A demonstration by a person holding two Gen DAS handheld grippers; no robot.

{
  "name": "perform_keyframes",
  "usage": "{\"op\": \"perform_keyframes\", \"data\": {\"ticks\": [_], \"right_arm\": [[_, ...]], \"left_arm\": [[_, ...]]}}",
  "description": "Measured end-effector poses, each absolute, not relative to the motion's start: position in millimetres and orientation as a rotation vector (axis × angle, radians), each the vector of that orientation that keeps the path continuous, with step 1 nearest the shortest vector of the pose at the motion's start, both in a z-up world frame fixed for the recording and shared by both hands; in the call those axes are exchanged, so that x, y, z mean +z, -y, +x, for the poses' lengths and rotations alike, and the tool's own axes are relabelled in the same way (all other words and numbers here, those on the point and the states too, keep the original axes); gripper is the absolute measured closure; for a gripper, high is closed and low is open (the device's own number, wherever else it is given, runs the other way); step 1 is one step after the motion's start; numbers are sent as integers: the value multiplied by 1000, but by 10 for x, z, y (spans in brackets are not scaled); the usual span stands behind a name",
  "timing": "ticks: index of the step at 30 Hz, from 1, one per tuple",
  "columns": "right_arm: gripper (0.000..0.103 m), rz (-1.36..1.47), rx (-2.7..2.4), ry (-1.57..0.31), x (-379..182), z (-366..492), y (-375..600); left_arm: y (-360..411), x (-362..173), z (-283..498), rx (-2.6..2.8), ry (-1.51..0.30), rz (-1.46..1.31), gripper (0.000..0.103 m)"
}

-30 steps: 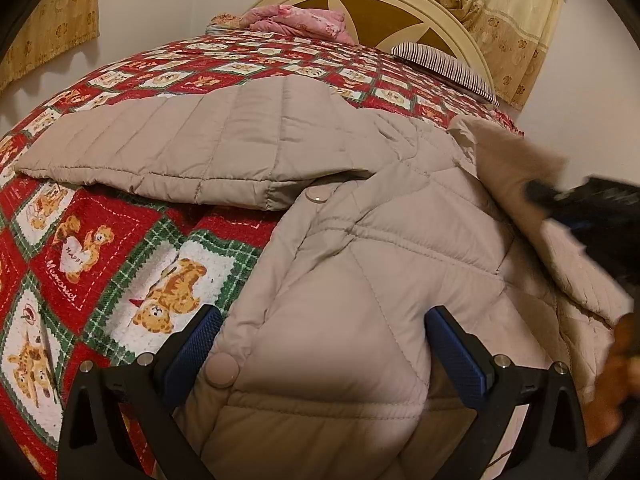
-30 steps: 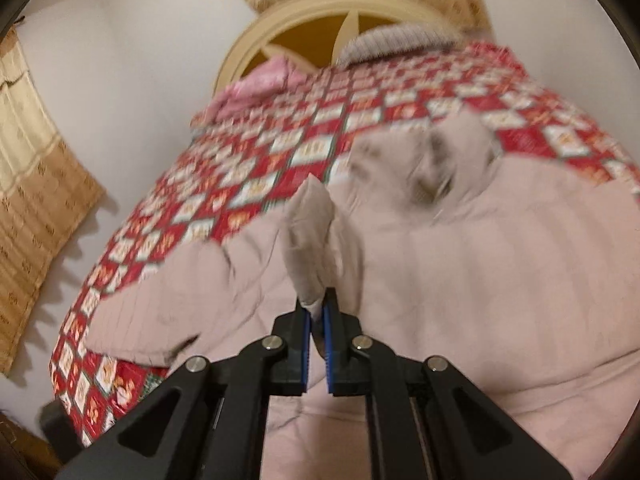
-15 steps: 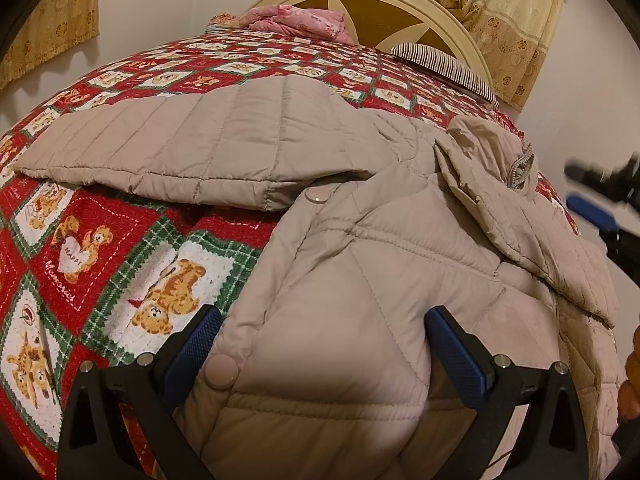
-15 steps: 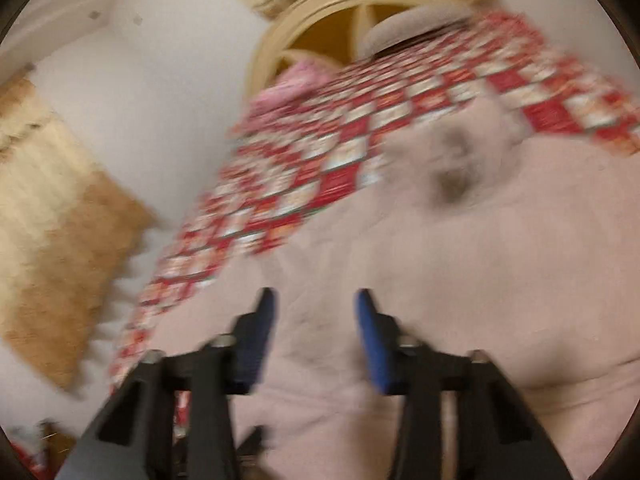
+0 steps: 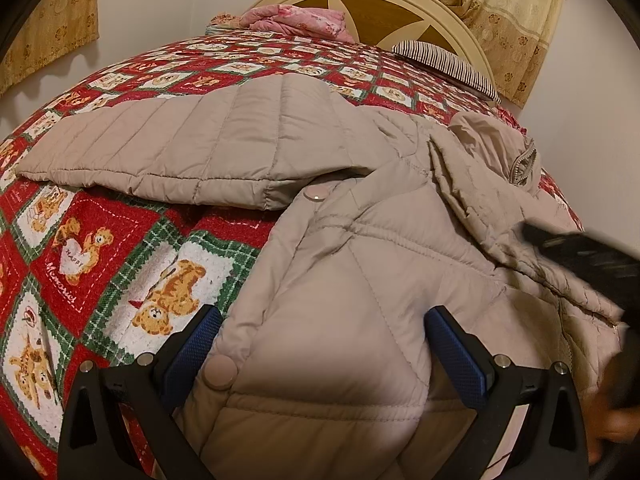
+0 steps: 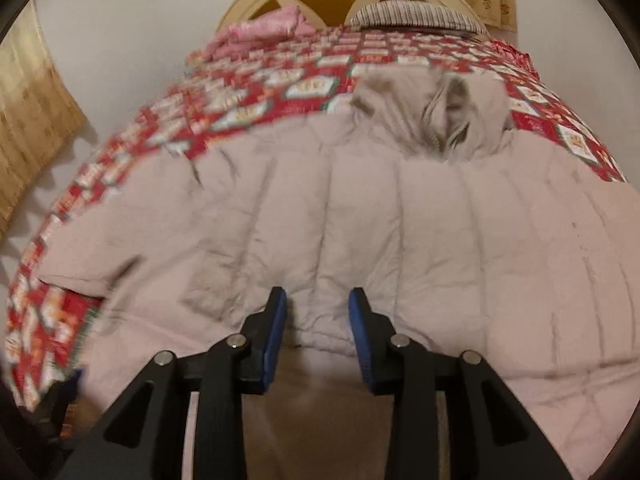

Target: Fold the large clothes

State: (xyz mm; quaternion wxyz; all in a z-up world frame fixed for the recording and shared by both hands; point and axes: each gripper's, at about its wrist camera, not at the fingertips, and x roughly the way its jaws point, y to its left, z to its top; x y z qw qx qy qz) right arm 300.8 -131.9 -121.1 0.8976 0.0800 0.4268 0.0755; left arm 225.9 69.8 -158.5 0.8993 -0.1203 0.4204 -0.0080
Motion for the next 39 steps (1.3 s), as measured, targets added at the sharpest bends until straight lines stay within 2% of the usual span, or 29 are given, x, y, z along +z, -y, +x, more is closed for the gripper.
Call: {"op": "perform_keyframes", "data": {"ticks": [3, 6, 8, 16, 18, 19, 21, 23, 27, 31, 39], "right_arm": [[64, 183, 125, -784, -951, 2737, 1599], [53, 147, -34, -725, -807, 2513, 2001], [51, 135, -141, -723, -822, 2474, 2286], [49, 353, -275, -845, -1596, 2592, 3274], [42, 366, -260, -820, -1590, 2593, 3289], [34, 351, -254, -820, -1580, 2601, 3262], [24, 302, -245, -826, -1575, 2645, 3176], [9, 263, -235, -833, -1585, 2601, 3176], [7, 210, -252, -843, -1590, 2486, 3071], [7, 227, -245, -835, -1595, 2479, 3087], [7, 230, -244, -831, -1607, 2482, 3083]], "left_arm": [[-700, -1586, 2258, -16, -870, -249, 1], [-698, -1586, 2258, -16, -870, -249, 1], [-698, -1586, 2262, -15, -872, -246, 1], [-677, -1606, 2277, -20, -895, -219, 1], [-671, -1591, 2262, -69, -927, -169, 1], [-693, -1565, 2253, -99, -949, -148, 1], [-930, -1450, 2177, -64, -946, -229, 1], [-1374, -1249, 2085, -2, -860, -370, 1], [-2373, -940, 2118, 278, -720, -522, 1], [-3192, -1084, 2404, 465, -751, -609, 1], [-3650, -1576, 2748, 615, -830, -612, 1]]}}
